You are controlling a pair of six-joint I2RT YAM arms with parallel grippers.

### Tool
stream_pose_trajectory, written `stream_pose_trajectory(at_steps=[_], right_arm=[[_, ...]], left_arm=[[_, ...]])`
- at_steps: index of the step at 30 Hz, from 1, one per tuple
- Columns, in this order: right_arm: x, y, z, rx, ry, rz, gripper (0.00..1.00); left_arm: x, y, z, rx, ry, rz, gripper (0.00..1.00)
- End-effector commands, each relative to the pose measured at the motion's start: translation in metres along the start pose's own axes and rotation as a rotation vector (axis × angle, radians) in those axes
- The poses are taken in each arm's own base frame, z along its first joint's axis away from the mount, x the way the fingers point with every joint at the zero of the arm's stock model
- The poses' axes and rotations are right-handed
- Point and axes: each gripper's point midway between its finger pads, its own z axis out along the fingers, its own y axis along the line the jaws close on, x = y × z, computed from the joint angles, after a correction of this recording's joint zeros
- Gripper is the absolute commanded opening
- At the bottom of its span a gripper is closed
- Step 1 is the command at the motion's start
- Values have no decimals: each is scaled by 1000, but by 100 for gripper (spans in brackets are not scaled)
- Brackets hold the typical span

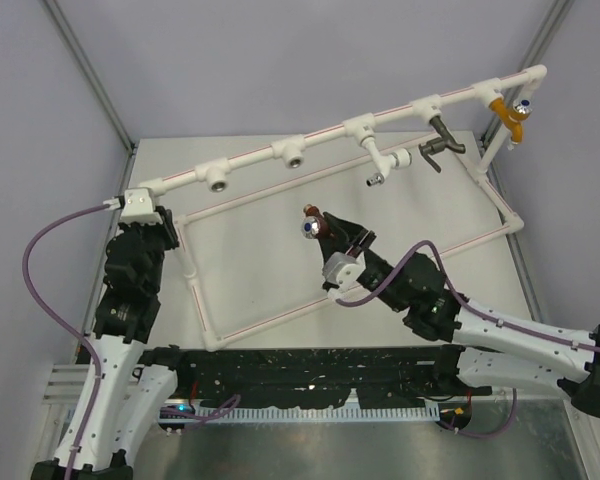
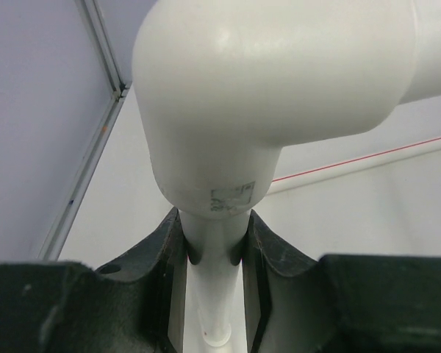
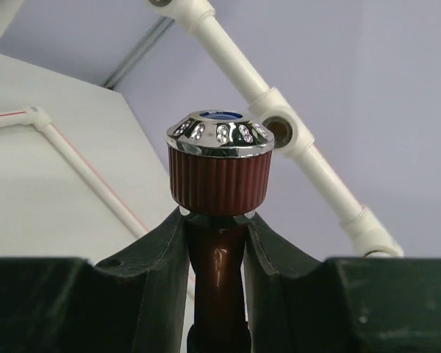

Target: Install the water faucets

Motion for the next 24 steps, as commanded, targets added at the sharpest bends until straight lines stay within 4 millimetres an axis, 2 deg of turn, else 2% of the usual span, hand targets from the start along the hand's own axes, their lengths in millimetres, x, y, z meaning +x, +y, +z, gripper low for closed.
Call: stream_pose_trajectory(at_steps=[1,2,3,4,5,6,8,12,20,24], right_arm=[[-42,-43,1,220,-26,-431,5],[-48,-53,-2,277,-32,-488,5],[-45,-49,1,282,-21,-537,5],[-52,-58,-1,333,-27,-600,5],[-49,-54,4,341,-23,-627,5],[-56,-61,1,390,-41,-657,5],[-58,-58,8,386,-42,-692,5],[-60,-63,10,426,-19,-745,5],[-63,-61,20,449,-37,-814,5],[-54,-63,28,439,-36,-830,5]], left_arm=[[39,-32,-24,173,186,19,0],[42,-34,-24,179,190,23,0],[43,-34,-25,179,190,26,0],[45,-35,-25,182,192,27,0],[48,-35,-25,182,197,31,0],[49,-35,-24,180,198,32,0],[52,-33,-24,169,200,42,0],[56,-29,-24,145,207,68,0],[61,-31,-22,149,224,75,0],[62,-31,-21,151,226,75,0]])
